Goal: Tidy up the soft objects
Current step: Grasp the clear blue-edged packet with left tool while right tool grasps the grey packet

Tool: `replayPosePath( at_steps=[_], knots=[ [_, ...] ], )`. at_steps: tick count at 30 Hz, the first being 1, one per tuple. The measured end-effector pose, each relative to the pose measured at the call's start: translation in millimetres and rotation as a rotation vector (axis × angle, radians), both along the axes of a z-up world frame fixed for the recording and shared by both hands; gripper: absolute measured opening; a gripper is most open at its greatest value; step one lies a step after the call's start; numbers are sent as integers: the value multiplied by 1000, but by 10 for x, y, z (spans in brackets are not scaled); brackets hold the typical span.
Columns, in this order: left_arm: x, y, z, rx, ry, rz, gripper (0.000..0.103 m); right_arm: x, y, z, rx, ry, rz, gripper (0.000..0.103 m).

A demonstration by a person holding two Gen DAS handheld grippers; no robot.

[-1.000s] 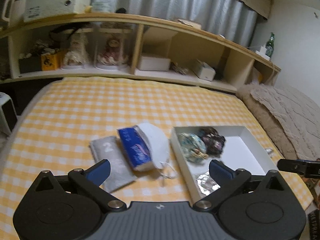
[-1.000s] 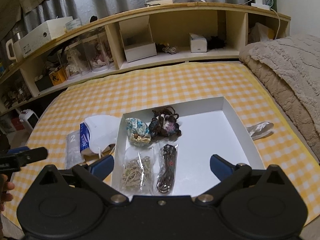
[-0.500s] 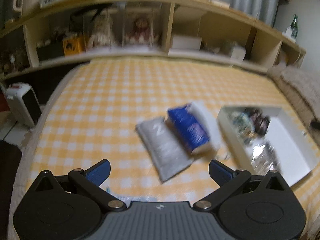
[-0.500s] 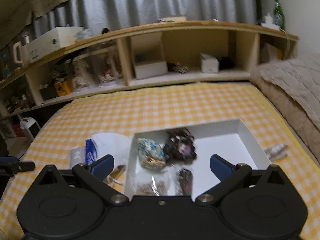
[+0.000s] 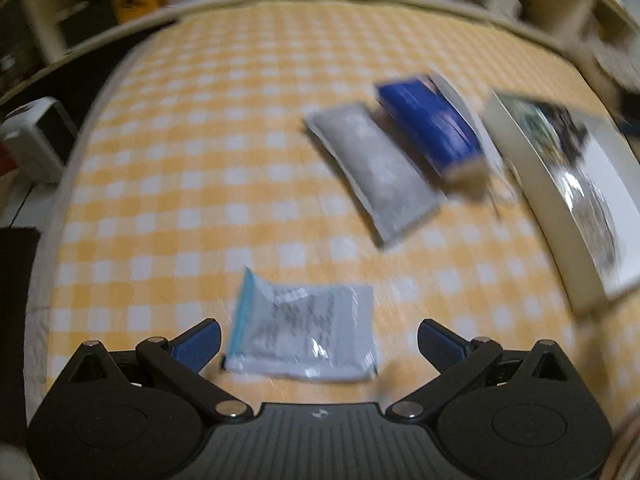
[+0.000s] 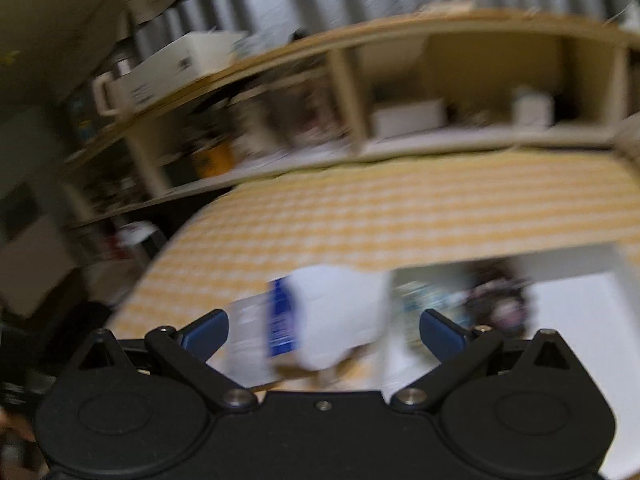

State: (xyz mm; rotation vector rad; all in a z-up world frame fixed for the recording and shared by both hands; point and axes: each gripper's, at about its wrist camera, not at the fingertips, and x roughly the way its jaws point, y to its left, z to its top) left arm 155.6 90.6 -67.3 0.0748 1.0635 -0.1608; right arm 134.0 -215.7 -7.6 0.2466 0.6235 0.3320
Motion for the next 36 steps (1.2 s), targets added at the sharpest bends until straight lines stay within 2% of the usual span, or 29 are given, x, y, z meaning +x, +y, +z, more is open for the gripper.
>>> replayPosePath(
  at_steps=[2,6,8,10,13,18,21,24,26,29,32,36],
  knots=[
    [-17,-35,-20,21,41,-53,102,91,159,-54,12,18,53,90],
    [-94,-69,-106,3,119,-153,98,272,473,-192,-10,64,117,82],
    [-81,-52,-181,7,158,-151,98,351,592,-293,-10,97,145,76],
    [-41,-27,-267,57,183,-123,100,432,712,-399,9,132,179,75],
    [23,13,-392,119,209,-85,101,538,899,-557,37,174,224,75],
    [99,87,-392,112,172,-49,103,718,1172,-745,21,197,253,76],
    [122,122,-371,106,138,-42,103,805,1284,-843,-9,197,243,81],
    [159,128,-377,107,108,-54,103,882,1398,-910,-57,181,228,91],
    [208,131,-356,82,100,-45,103,920,1445,-937,-75,170,232,92],
    [233,151,-336,-12,96,-13,103,979,1460,-960,-64,166,227,94],
    [289,223,-340,-119,112,86,103,1050,1472,-995,-44,178,221,95],
    [294,257,-333,-183,95,226,103,1113,1557,-1035,-90,187,218,95]
  ],
)
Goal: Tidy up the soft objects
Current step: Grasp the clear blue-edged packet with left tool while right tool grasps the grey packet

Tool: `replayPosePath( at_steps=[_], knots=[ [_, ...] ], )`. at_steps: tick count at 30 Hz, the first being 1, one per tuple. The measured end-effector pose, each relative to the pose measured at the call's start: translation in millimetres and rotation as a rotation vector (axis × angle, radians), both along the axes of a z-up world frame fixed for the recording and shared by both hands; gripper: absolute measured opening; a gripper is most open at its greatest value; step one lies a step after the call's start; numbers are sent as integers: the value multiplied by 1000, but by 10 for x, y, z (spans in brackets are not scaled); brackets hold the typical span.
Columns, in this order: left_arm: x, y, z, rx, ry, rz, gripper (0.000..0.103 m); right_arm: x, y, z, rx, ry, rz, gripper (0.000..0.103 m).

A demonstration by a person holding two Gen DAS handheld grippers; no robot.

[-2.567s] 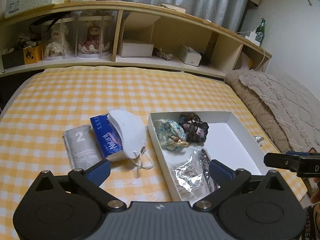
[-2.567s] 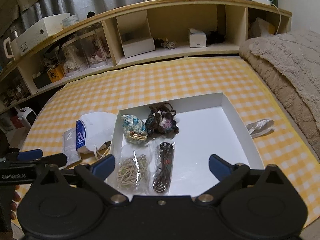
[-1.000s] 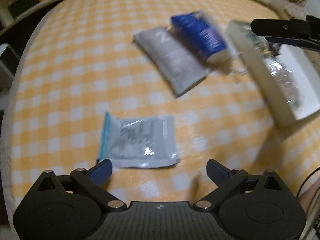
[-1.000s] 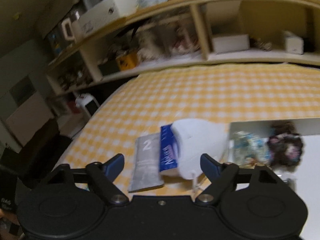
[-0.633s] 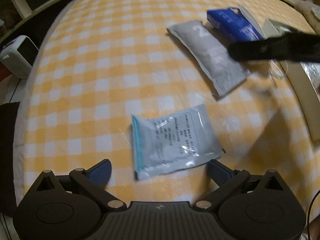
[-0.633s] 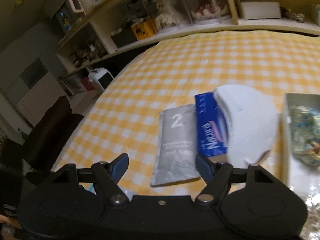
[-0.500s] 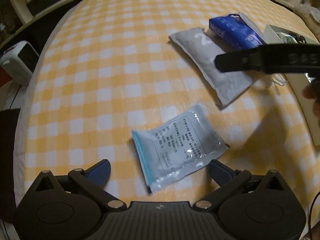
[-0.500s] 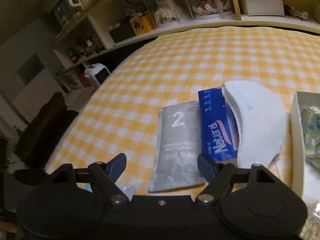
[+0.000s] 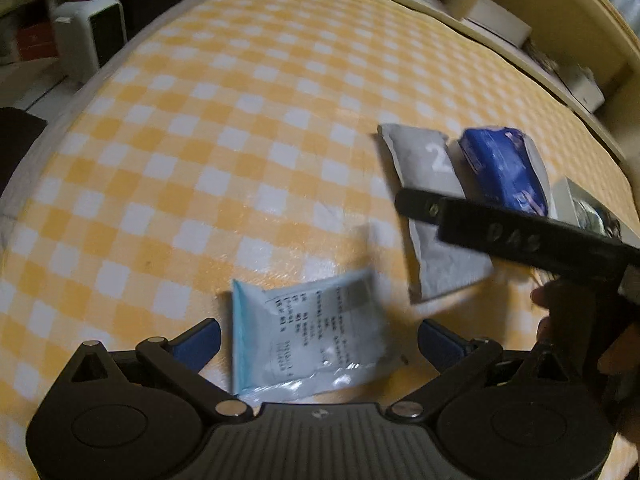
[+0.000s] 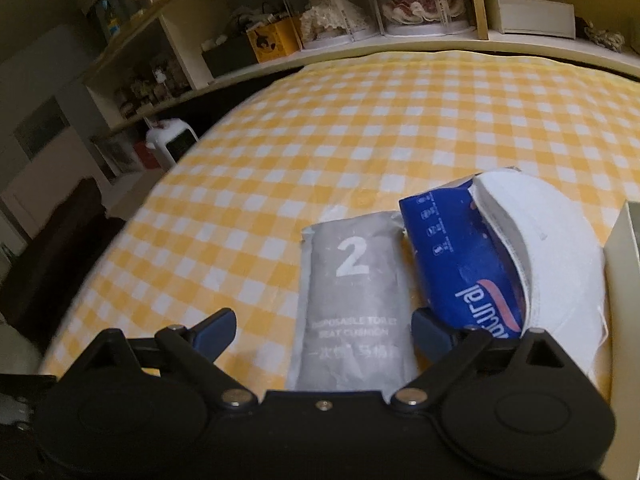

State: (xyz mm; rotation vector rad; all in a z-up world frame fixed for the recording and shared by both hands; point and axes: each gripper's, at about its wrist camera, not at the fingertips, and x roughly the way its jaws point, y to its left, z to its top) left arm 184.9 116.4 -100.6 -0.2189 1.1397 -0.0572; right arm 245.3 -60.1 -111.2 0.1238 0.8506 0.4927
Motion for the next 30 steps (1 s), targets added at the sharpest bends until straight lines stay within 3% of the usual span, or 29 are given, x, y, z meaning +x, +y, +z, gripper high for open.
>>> replayPosePath(
  at_steps=[3,7,9,11,13,18,25,30],
  knots=[
    [19,-99,-20,12,-19,54,103,26,50,-42,-75,-17,1,95],
    [44,-340,-68,116,-43,39,103,63,25,-162,-162,5,29,91],
    [49,-433,-112,166,-49,33,103,38,8,-178,-205,-28,58,88],
    [49,-494,-145,208,-58,38,103,35,-18,-174,-217,-38,73,84],
    [38,-525,-157,234,-69,63,103,49,-68,-158,-214,-40,68,73],
    [-31,-476,-160,263,-80,159,103,29,-158,-151,-222,-47,69,69],
    [5,-459,-214,278,-104,157,102,-59,-158,-169,-226,-56,78,68],
    [0,-460,-220,275,-119,129,88,-147,-207,-167,-218,-59,90,61]
  ],
)
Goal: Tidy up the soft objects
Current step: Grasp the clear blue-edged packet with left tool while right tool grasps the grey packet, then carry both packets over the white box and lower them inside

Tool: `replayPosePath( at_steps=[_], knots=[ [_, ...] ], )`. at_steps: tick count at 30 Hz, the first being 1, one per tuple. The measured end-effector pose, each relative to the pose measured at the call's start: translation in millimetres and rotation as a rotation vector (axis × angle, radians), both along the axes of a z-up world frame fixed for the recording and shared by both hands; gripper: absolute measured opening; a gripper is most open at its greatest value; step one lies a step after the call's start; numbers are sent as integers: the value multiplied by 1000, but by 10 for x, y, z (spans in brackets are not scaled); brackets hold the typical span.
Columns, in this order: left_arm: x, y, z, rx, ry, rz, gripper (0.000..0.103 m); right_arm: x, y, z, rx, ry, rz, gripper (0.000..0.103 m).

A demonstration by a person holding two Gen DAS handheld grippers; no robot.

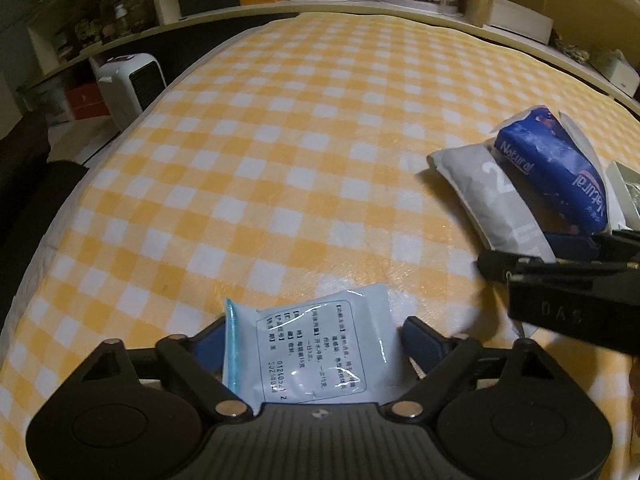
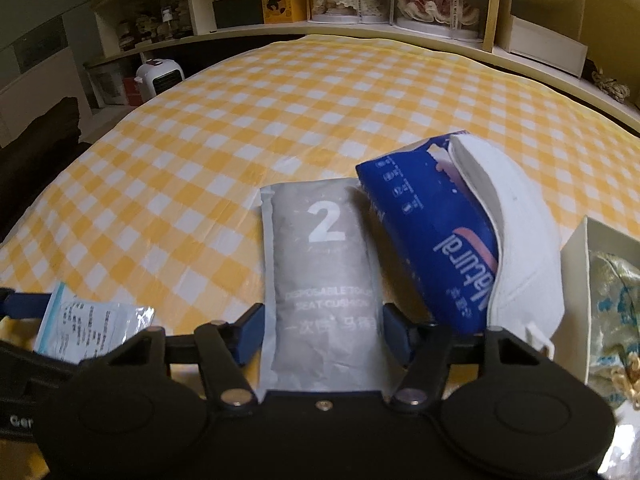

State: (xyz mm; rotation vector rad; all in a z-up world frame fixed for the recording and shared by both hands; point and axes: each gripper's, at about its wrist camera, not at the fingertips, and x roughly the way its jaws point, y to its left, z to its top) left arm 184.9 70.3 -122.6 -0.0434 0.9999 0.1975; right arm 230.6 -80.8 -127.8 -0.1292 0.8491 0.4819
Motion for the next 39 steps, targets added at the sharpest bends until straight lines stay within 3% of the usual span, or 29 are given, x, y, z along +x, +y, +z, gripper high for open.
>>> replayPosePath(
  at_steps=[4,10,19,27,39],
  knots=[
    [-5,-25,37,-2,-9,-19,73,-111,-17,7,3,-7,6,56],
    [-27,40,93,-13,-37,-8,65,-251,-60,41,29,7,14,49],
    [-106,131,198,-89,-77,20,65,-466,-135,122,78,17,-21,44],
    [-221,85,391,-91,-146,9,65,-622,-213,296,116,-19,-35,44],
    [-347,56,795,-87,-279,-14,65,-755,-583,802,202,-81,-100,44]
  ],
)
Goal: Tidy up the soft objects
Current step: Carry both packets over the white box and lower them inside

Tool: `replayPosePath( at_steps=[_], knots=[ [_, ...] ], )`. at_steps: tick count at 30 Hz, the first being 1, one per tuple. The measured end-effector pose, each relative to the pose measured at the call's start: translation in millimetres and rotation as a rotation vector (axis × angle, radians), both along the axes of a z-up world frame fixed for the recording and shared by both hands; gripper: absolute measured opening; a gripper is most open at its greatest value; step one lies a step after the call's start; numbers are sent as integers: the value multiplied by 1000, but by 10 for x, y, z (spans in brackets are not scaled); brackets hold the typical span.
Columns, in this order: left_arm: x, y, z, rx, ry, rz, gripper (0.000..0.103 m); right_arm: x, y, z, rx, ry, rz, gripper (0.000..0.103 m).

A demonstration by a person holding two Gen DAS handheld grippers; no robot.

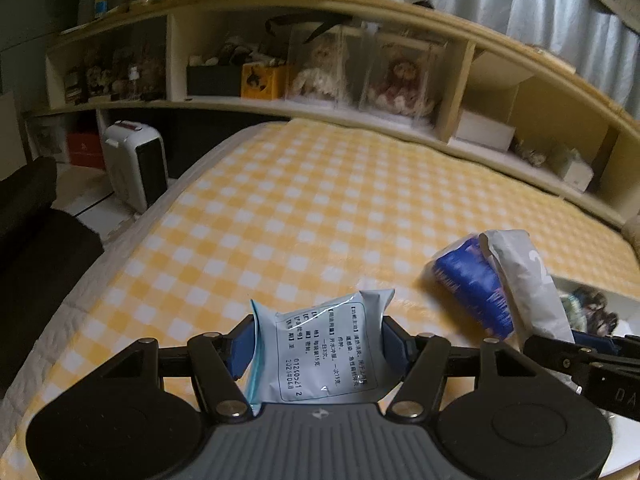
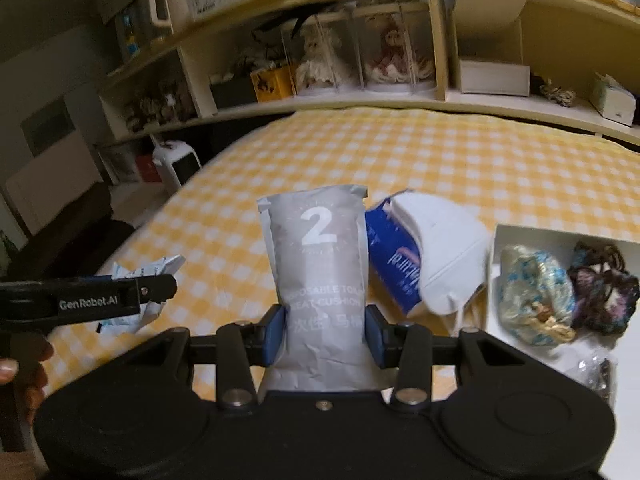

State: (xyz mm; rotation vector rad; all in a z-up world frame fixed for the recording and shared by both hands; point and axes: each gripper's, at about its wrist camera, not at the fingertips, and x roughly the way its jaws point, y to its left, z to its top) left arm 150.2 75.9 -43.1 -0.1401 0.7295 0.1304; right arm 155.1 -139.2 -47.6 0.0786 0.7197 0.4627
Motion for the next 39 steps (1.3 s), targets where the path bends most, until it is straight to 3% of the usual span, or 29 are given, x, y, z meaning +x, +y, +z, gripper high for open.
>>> replayPosePath(
  at_steps=[16,26,33,39],
  knots=[
    [-54,-571,587,-17,-125,-147,65,-192,-819,558,-35,-71,-106,44],
    [-163,-1426,899,-52,-162,-307,65,-413,-1648,759,-58,-80,-231,44],
    [-266,-2050,973,-71,-153,-412,65,-599,-2222,824,-61,-73,-312,44],
    [-245,-2561,892,-126,-84,-497,65,-695,-2654,760,-73,-48,-361,44]
  ],
)
